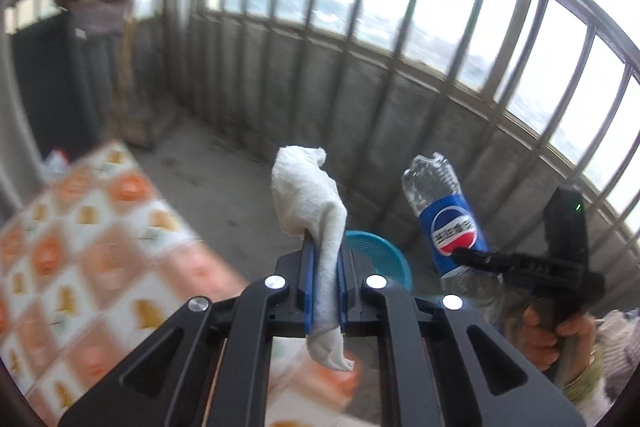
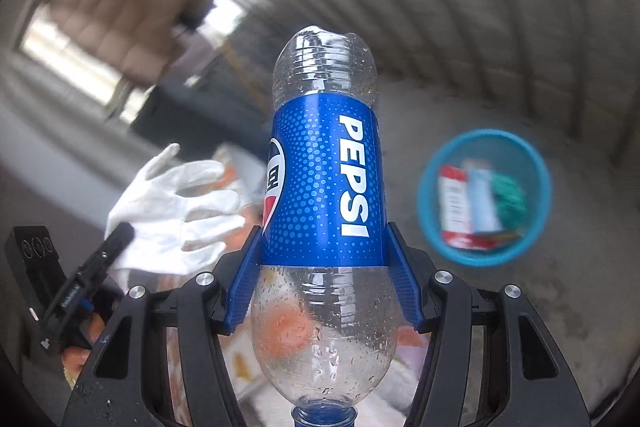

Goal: Collect trash
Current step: 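Carry glove and Pepsi bottle over the wastebasket and open both grippers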

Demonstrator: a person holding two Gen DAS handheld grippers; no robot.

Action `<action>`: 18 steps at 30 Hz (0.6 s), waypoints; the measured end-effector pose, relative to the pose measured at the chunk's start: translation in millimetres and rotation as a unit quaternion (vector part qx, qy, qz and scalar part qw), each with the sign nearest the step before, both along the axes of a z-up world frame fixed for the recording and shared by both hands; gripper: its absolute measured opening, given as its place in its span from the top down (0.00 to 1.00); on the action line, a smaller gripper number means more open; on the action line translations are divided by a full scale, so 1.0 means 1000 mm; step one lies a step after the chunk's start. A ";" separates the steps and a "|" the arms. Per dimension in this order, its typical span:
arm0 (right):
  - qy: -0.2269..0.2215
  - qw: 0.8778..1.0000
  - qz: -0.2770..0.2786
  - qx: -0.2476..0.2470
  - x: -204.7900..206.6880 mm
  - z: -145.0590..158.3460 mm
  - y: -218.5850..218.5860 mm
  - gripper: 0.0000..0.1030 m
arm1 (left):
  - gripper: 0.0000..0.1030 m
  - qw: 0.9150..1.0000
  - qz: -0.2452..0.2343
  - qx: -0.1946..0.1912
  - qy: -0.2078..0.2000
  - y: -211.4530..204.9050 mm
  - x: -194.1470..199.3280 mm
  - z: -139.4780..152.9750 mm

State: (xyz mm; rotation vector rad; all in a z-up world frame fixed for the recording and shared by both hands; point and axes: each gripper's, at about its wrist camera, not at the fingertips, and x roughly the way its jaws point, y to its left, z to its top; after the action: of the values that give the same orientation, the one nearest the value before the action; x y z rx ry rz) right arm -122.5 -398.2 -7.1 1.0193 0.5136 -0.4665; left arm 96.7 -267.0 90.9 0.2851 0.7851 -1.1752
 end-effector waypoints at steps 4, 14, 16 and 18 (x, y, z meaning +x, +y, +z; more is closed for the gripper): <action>0.020 0.999 -0.031 0.038 -0.018 -0.035 -0.021 0.46 | 0.92 0.998 -0.042 0.034 0.036 -0.061 -0.017 -0.033; 0.041 0.992 -0.039 0.113 -0.009 -0.099 -0.081 0.43 | 0.85 0.988 -0.083 0.113 0.069 -0.196 -0.026 -0.107; 0.053 0.991 -0.035 0.114 -0.005 -0.115 -0.091 0.36 | 0.60 0.984 -0.082 0.137 0.075 -0.219 -0.025 -0.127; 0.085 0.990 -0.045 0.102 -0.001 -0.138 -0.106 0.33 | 0.48 0.982 -0.079 0.149 0.083 -0.228 -0.024 -0.140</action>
State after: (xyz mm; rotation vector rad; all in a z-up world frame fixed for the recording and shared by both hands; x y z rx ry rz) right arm -123.5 -504.4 -145.1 1.2091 0.6799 -0.5924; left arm 72.8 -495.0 -49.0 0.5092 1.1049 -1.2406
